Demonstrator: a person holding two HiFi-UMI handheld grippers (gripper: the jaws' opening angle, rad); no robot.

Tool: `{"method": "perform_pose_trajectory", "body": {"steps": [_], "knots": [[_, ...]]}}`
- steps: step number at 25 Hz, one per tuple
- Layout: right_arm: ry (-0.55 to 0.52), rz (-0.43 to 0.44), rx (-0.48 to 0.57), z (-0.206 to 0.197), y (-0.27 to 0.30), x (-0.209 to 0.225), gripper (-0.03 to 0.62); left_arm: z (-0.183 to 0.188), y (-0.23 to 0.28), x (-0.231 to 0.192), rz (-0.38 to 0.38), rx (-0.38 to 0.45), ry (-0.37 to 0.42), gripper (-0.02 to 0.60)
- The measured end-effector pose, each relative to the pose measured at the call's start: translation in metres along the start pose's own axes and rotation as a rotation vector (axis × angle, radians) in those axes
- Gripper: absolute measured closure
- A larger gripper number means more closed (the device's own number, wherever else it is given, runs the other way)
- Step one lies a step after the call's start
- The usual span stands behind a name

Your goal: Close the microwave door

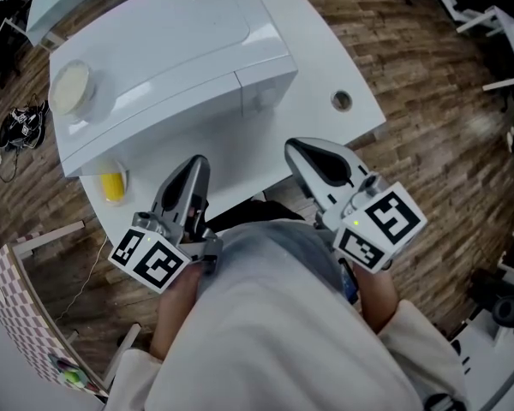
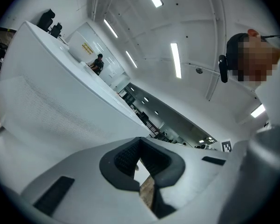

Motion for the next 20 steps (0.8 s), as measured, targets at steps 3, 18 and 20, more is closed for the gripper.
{"method": "perform_pose_trajectory", "body": {"steps": [3,18,20], "knots": [[0.000,-0.012,0.005,0.000,-0.005,-0.001,0.574,-0.005,-0.003,0.000,-0.006,-0.011,-0.007,0.565],[0.037,-0.015,-0.002,-0.017,-0.021,-0.007,0.574,-0.022,-0.007,0.006,-0.031,-0.029,-0.027,0.565],[0.041,-0.014,-0.002,-0.018,-0.022,-0.006,0.572,-0.023,-0.006,0.007,-0.034,-0.033,-0.027,0.565]]}}
Point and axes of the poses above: the fingertips, and each gripper's own axes: y forward along the fingers, x to its right, z out of its top, the point moved 6 cm from there along -y, backward along the fingers, and after that the axes turned 8 degrees about -y, right-handed, at the moved point
